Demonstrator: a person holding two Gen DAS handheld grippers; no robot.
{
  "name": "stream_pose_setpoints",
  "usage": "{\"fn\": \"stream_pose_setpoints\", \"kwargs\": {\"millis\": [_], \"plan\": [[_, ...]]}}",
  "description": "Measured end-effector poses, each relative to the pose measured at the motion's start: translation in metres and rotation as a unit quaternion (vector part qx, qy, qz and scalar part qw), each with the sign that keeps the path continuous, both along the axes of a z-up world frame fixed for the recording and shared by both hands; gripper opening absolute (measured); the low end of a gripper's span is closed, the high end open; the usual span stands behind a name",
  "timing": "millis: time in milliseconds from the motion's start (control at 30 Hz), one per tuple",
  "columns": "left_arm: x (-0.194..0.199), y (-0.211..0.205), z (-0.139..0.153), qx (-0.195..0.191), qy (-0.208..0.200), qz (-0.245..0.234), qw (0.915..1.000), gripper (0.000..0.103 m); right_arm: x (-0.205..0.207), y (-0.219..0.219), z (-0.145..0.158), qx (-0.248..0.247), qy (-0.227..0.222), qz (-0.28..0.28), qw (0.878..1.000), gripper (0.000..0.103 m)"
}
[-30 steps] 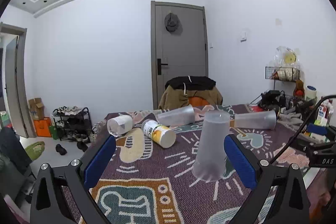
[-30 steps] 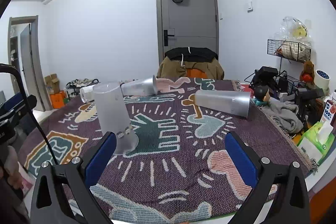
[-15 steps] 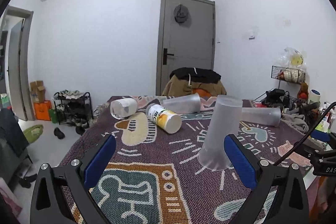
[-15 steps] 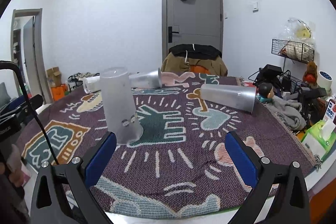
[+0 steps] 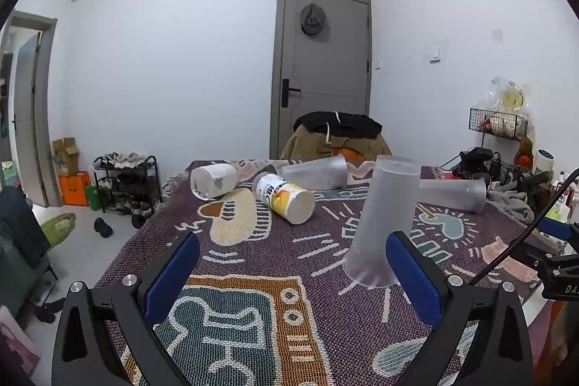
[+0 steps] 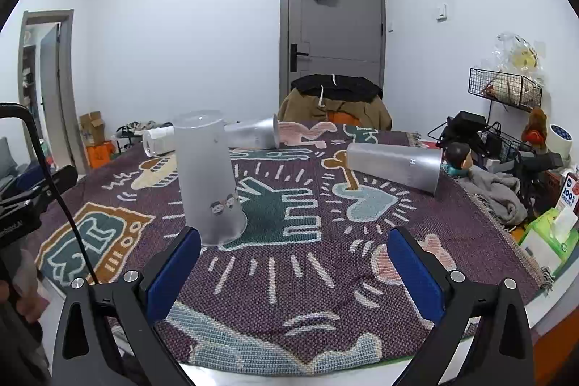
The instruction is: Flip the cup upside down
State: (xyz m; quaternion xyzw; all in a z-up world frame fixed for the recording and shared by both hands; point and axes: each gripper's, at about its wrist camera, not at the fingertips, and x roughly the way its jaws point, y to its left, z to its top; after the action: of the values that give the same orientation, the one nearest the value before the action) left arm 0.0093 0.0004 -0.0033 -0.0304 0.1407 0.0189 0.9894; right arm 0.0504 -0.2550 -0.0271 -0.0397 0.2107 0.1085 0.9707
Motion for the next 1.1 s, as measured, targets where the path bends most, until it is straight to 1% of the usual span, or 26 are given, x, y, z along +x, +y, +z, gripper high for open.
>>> {"fn": "stream_pose_setpoints", "kwargs": {"millis": [767,1100], "plan": [[0.0012,-0.0018,-0.0026,0.001,0.002,0.0,1.0,0.103,0.0008,-0.0021,-0.0005,0.0,-0.002,-0.003,1.0,0.103],[-0.0027,-0.0024,-0.0011,0.006,-0.002,0.0,1.0,0.103,0.0015,-0.0062,0.0004,0.009,-0.001,-0.008,1.0,0.103]]}}
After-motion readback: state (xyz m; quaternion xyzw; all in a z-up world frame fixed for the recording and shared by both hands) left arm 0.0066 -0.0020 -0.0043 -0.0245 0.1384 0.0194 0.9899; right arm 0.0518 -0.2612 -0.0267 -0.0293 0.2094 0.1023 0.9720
